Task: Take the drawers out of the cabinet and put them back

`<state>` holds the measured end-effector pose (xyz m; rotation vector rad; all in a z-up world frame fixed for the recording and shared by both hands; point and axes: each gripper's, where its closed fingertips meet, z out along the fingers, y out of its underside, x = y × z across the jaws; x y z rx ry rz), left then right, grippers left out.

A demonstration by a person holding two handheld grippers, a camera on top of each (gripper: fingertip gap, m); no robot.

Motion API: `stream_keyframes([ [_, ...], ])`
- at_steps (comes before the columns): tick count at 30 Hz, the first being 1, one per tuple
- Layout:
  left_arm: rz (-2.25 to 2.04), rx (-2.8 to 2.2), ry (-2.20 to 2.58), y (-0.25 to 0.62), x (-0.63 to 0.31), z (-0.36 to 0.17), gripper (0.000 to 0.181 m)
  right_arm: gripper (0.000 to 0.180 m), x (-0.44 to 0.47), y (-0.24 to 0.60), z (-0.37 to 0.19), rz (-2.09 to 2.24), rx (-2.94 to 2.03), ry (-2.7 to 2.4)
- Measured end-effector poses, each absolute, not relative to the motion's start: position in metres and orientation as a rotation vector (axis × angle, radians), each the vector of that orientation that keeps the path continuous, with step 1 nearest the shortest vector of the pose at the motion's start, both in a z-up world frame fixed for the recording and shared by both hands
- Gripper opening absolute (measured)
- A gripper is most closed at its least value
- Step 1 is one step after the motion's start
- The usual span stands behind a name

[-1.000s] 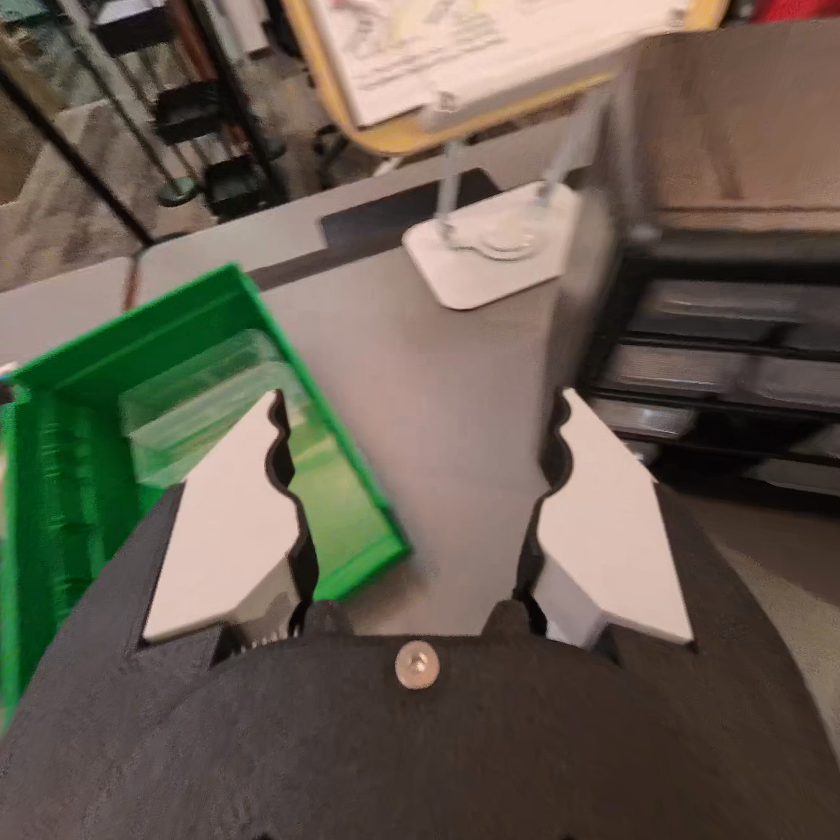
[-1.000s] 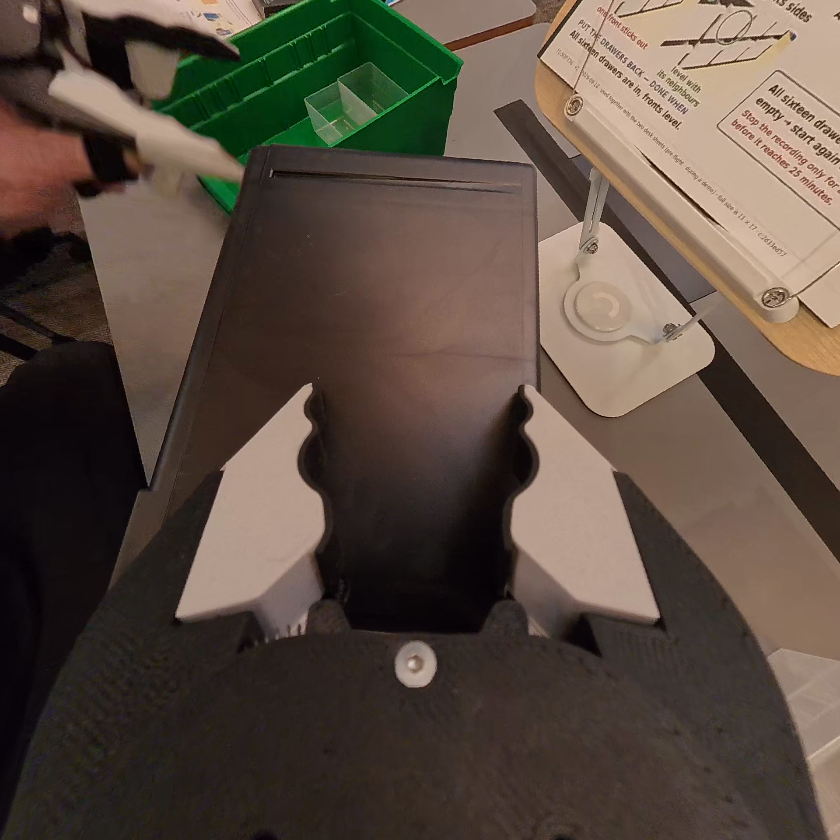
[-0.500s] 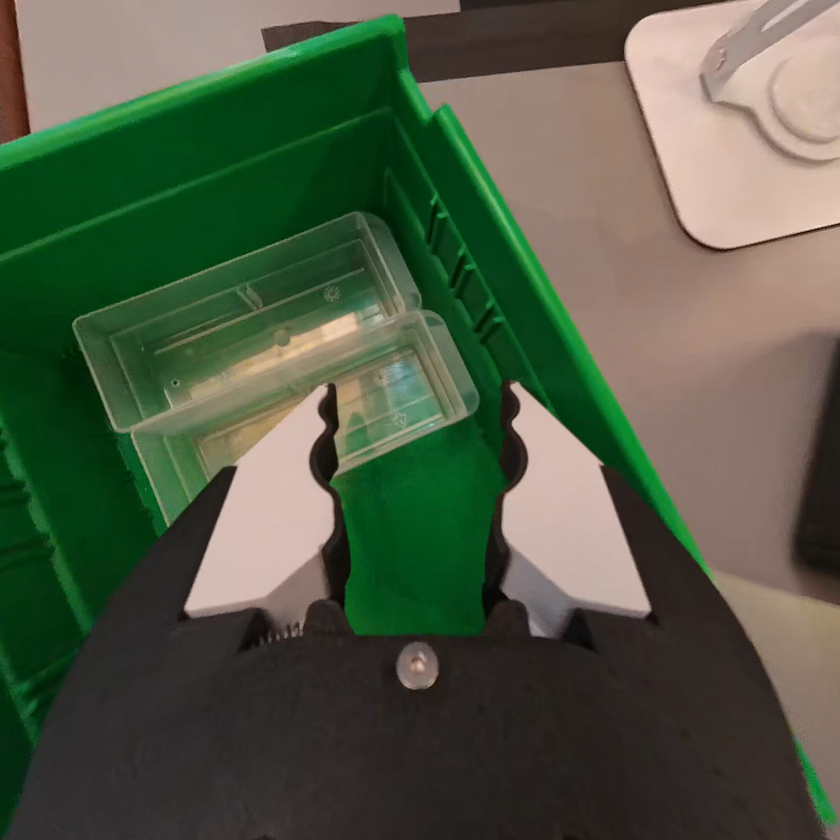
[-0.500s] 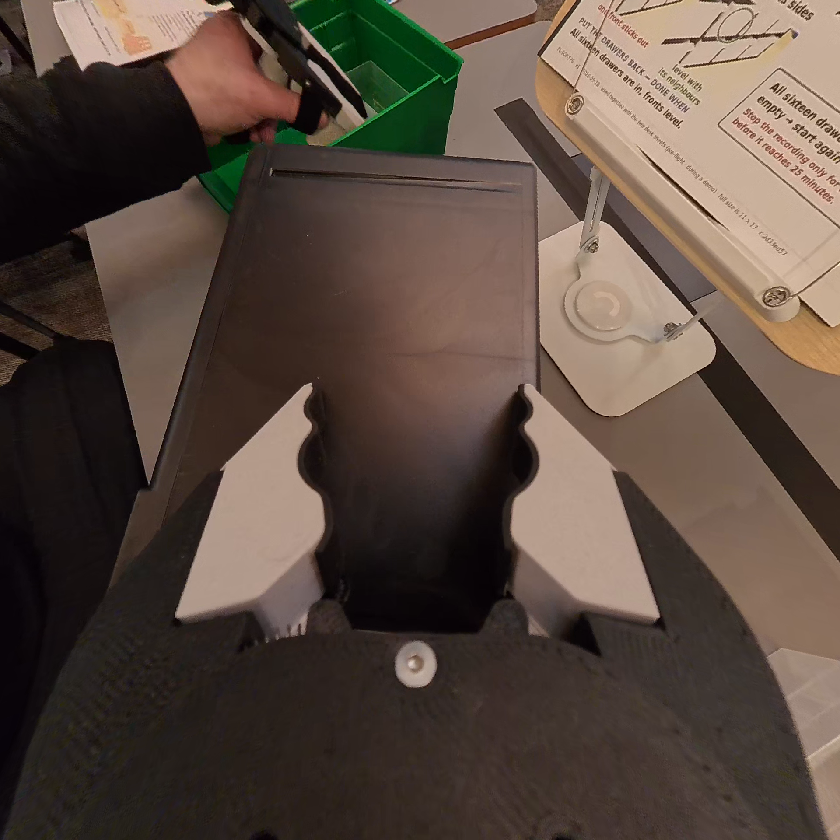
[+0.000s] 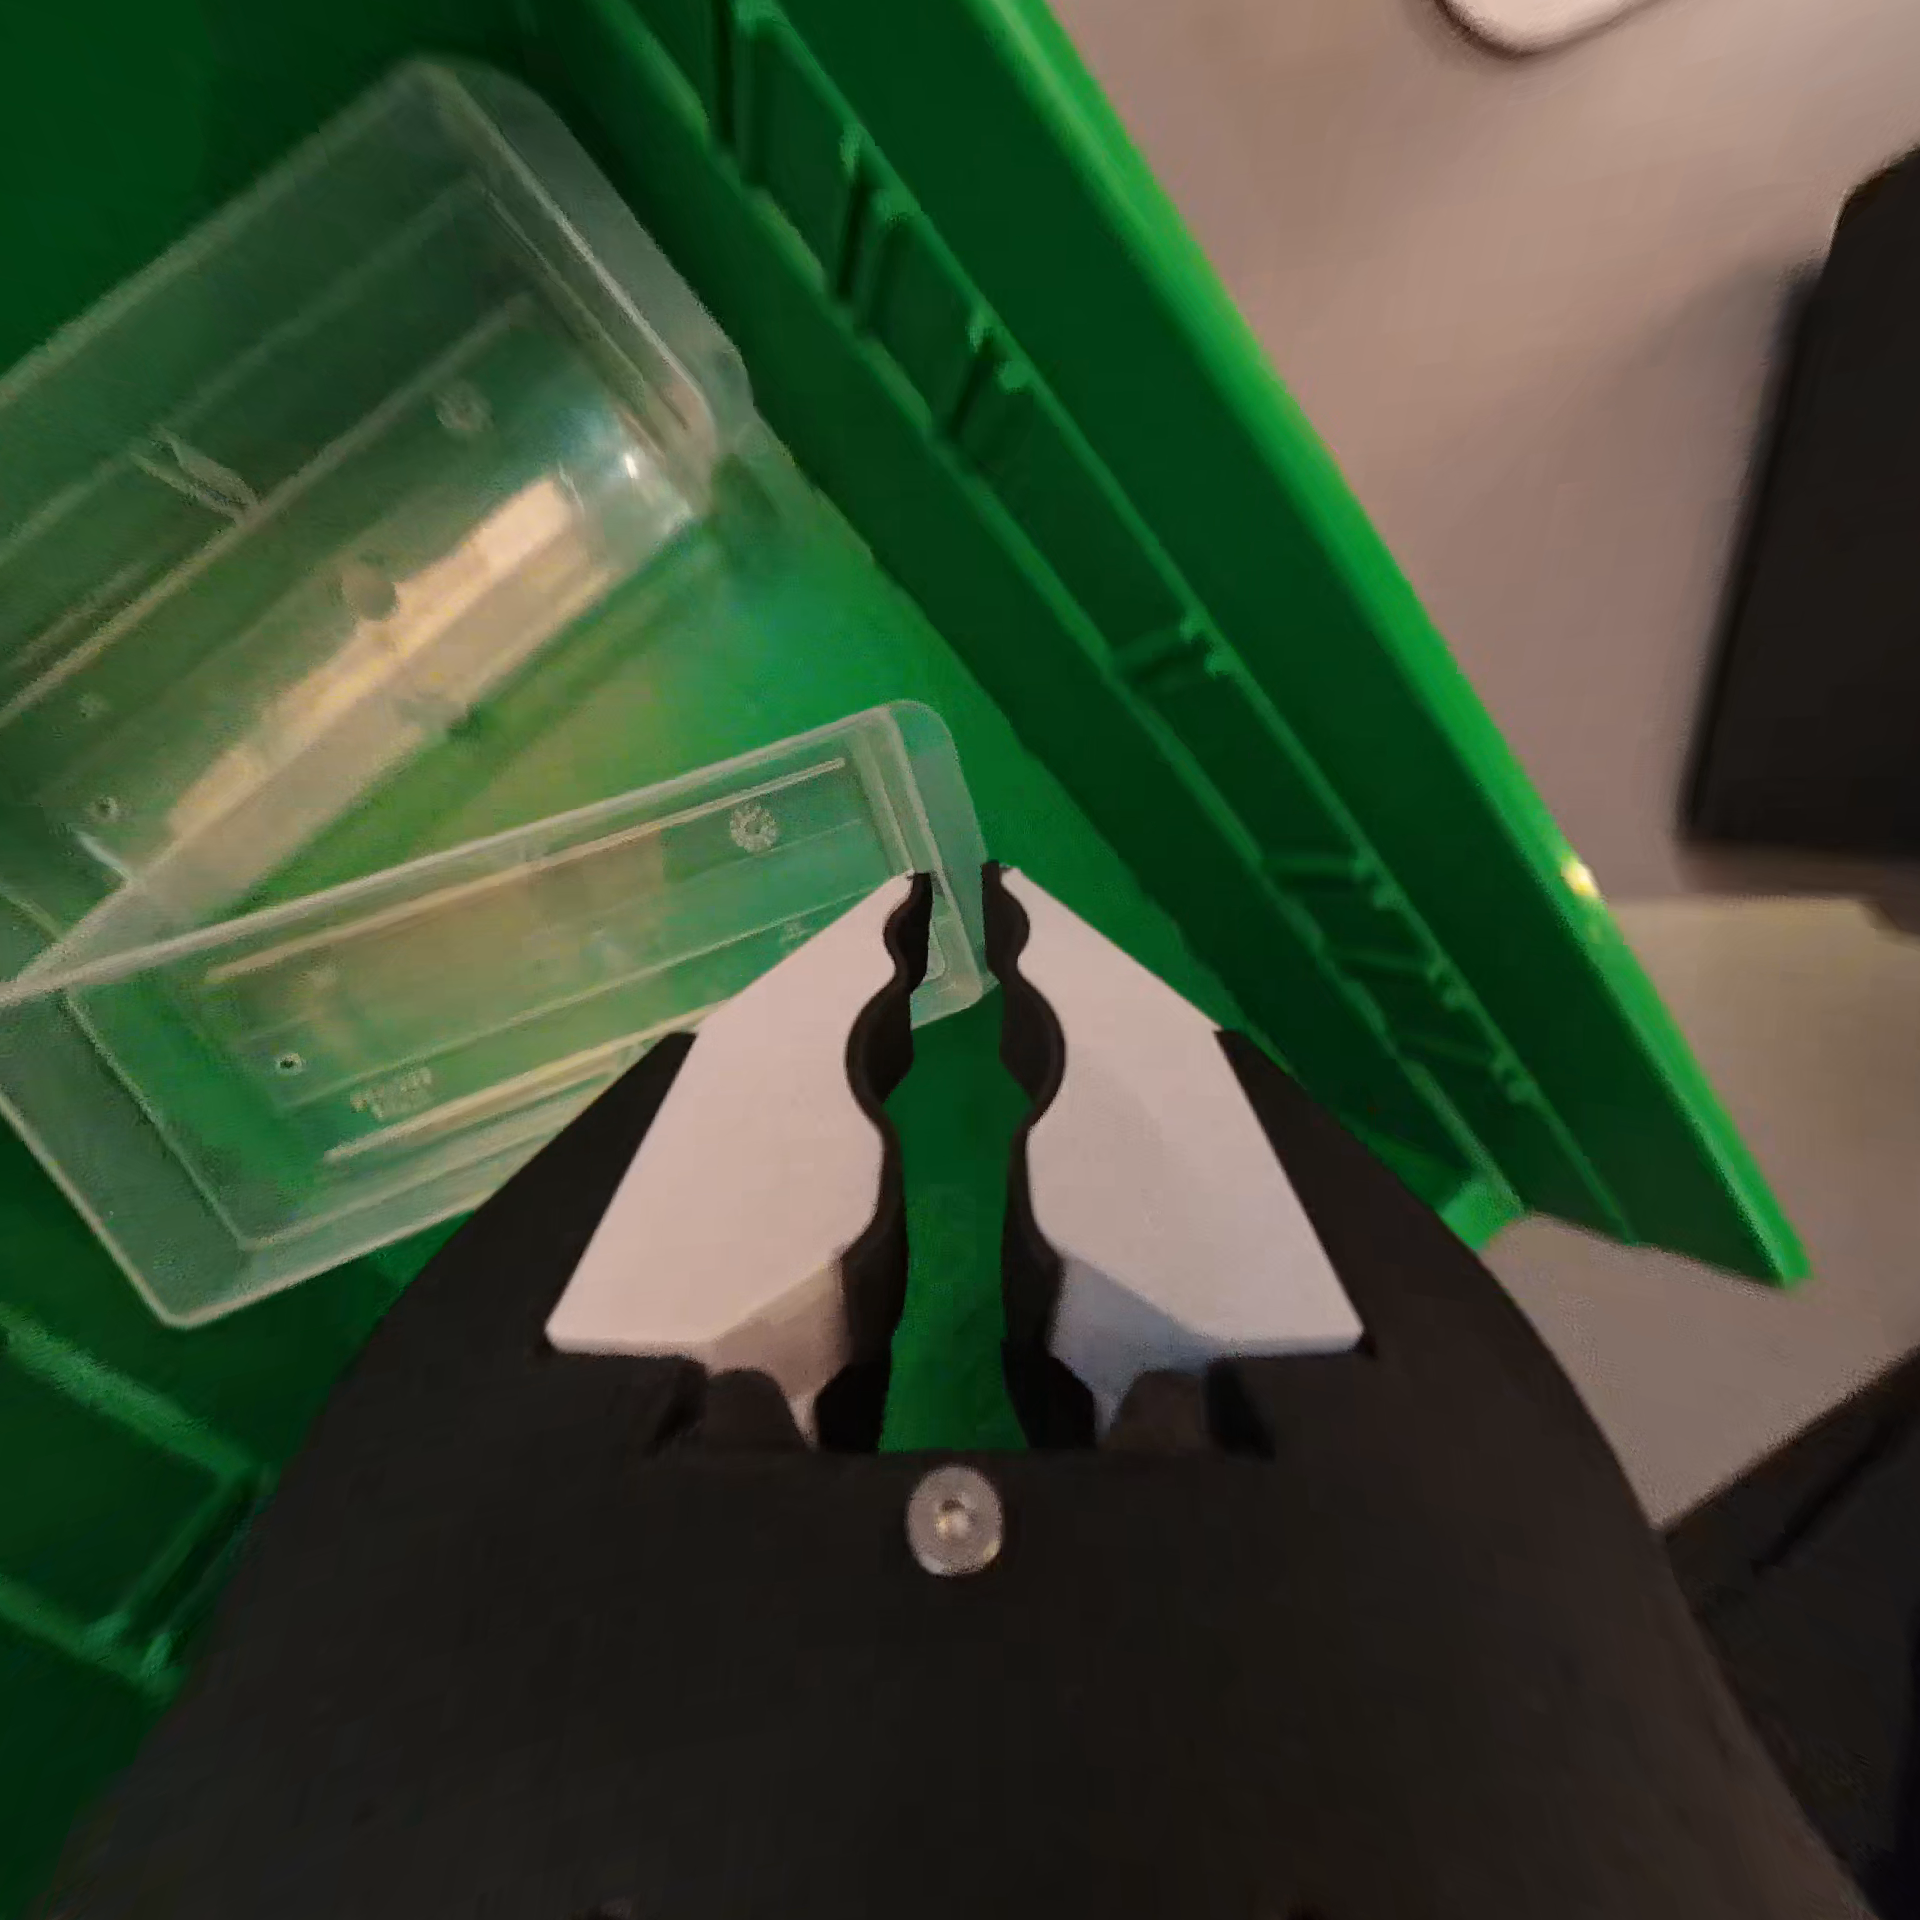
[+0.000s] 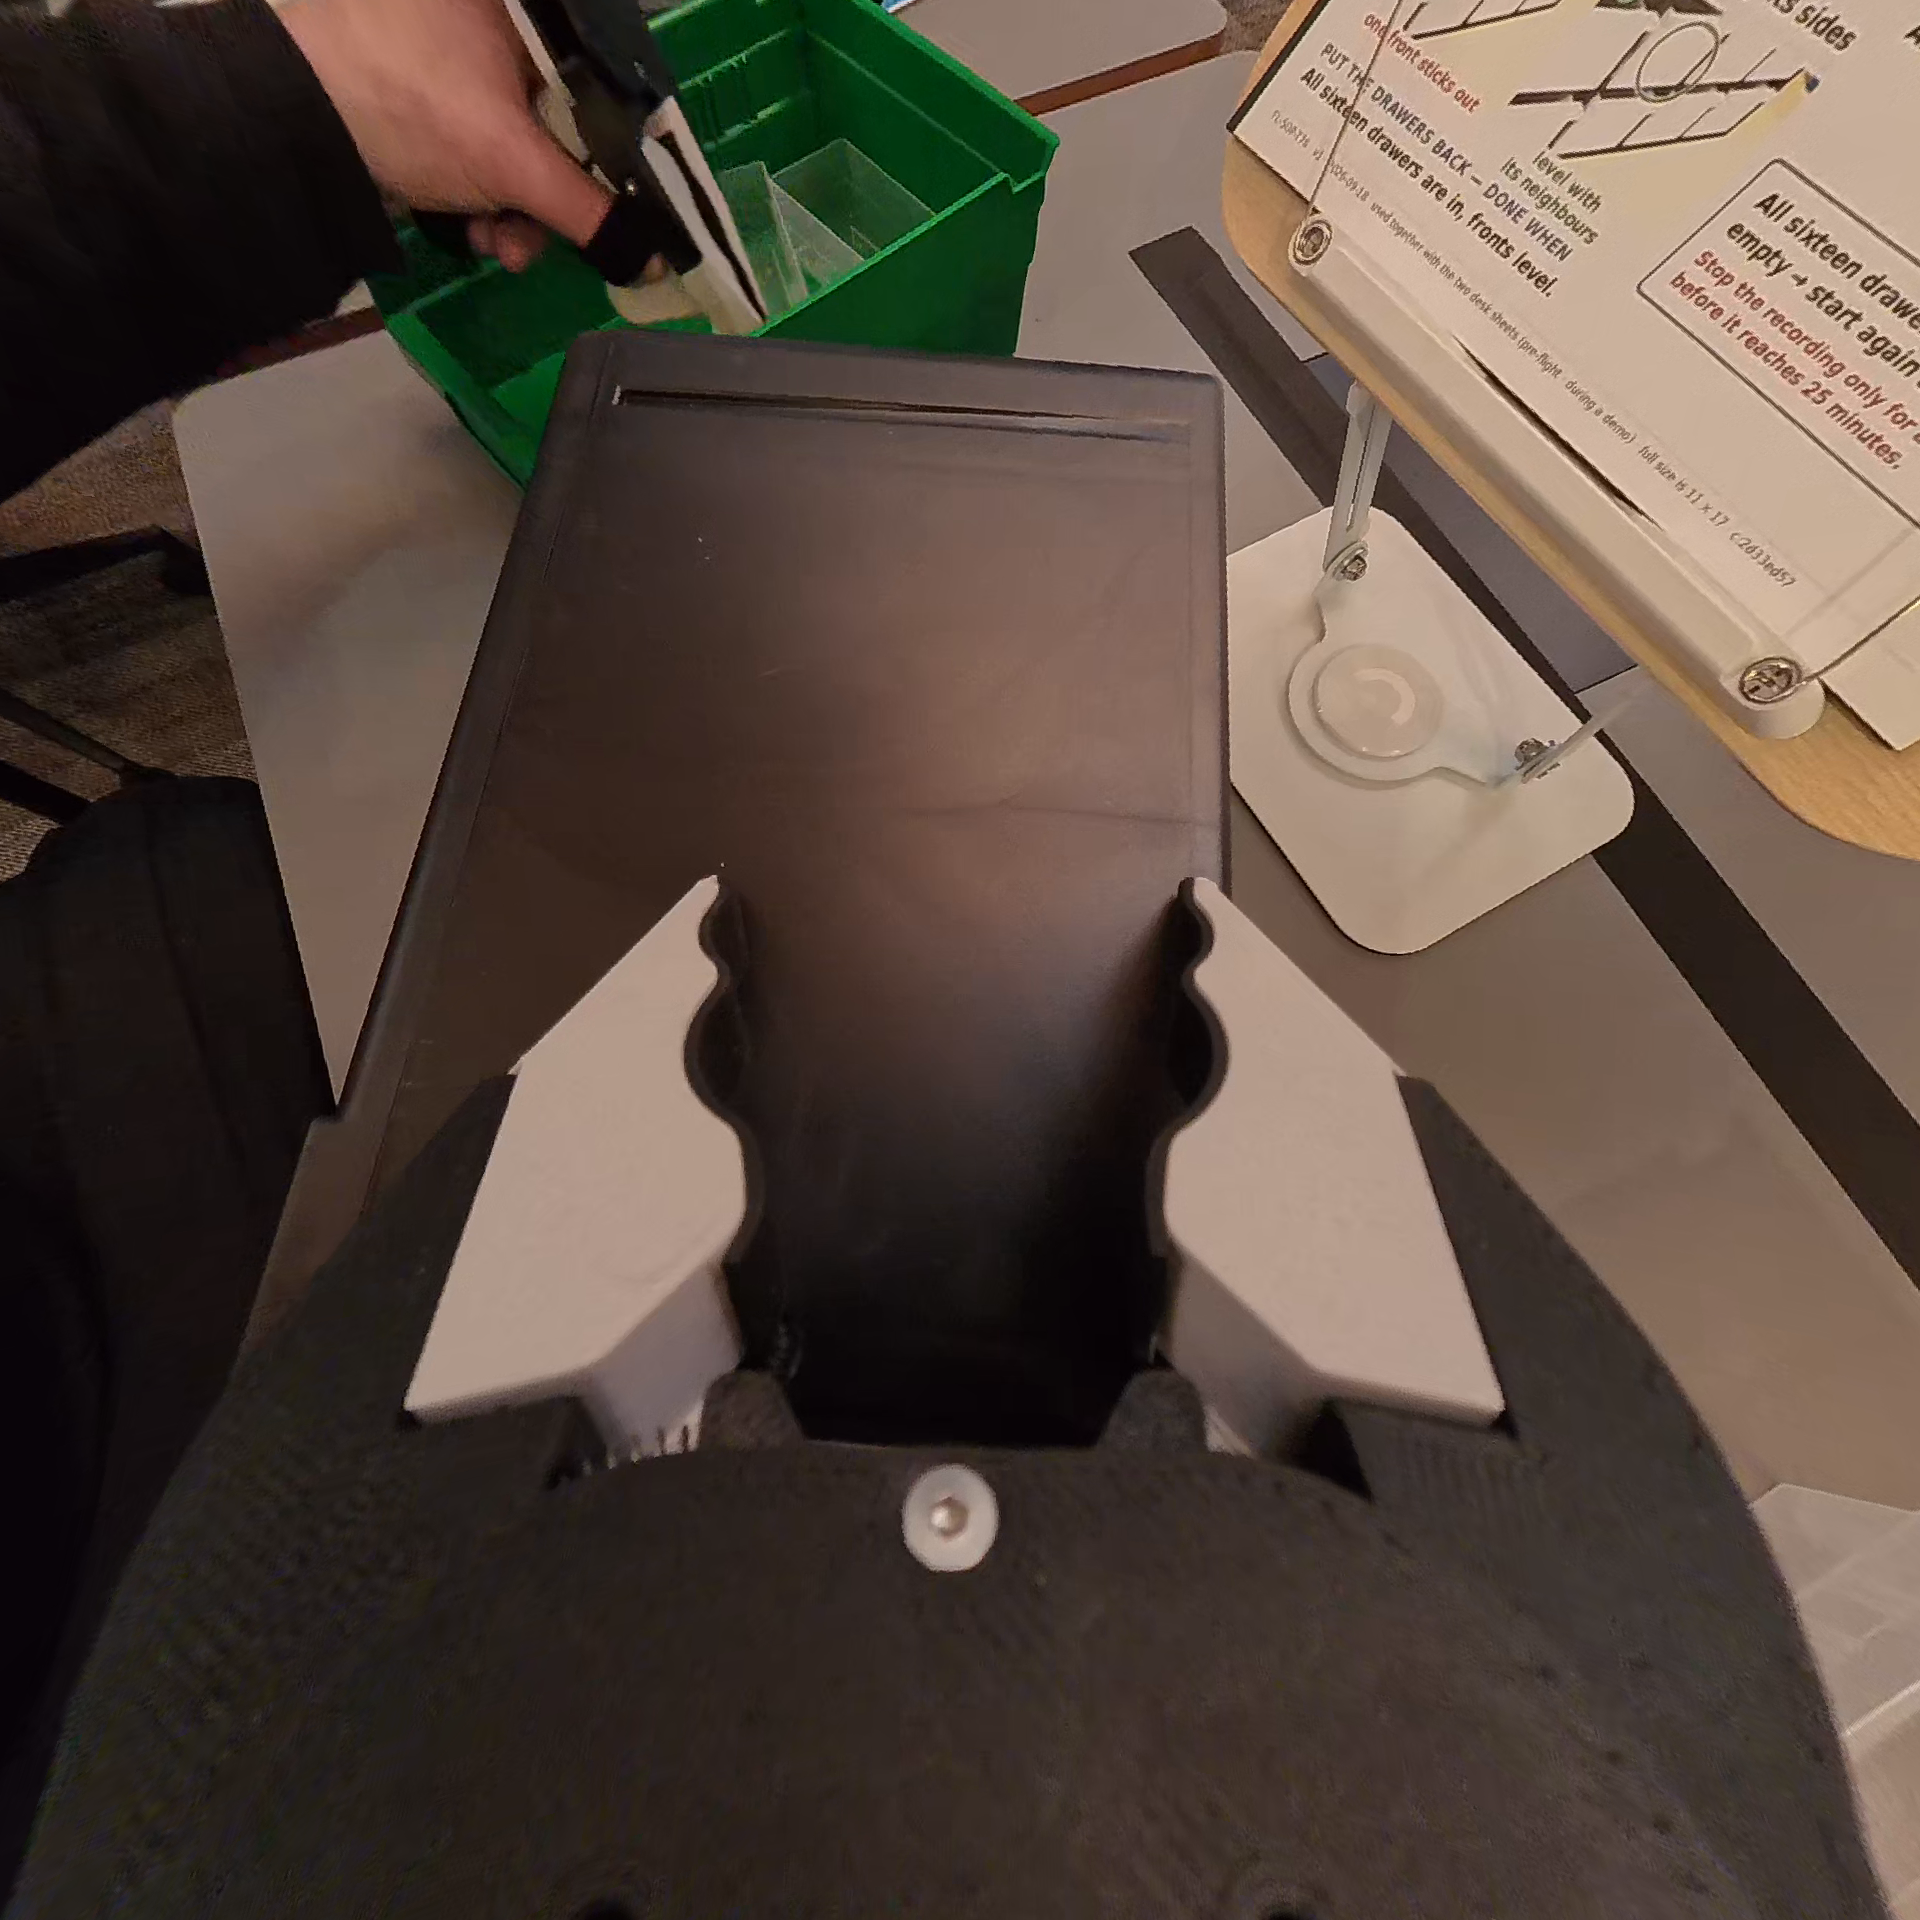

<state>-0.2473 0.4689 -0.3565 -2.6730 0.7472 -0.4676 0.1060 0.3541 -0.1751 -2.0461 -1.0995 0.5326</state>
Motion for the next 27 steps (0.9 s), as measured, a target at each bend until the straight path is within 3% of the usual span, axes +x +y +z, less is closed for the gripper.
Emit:
stream_keyframes([
  [1,-0.452,-2.688,0.765,0.463,-0.252,-0.355,0.009,0.082,0.106,0.354,-0.175,0.533,-2.046,-1.1],
  [4,-0.422,-2.654,0.77,0.461,-0.252,-0.346,0.045,0.082,0.106,0.354,-0.175,0.534,-2.045,-1.102],
  [5,-0.401,-2.629,0.791,0.463,-0.248,-0.345,0.049,0.082,0.106,0.354,-0.175,0.535,-2.044,-1.102],
  [8,-0.239,-2.713,0.886,0.46,-0.252,-0.367,0.034,0.082,0.106,0.354,-0.175,0.536,-2.045,-1.101],
  [9,-0.188,-2.716,0.913,0.461,-0.252,-0.373,0.017,0.082,0.106,0.354,-0.175,0.536,-2.046,-1.098],
  [15,-0.208,-2.657,0.923,0.453,-0.237,-0.36,0.014,0.082,0.106,0.355,-0.175,0.533,-2.049,-1.096],
  [27,-0.178,-2.279,1.375,0.332,-0.186,-0.256,0.012,0.078,0.107,0.356,-0.175,0.533,-2.049,-1.089],
])
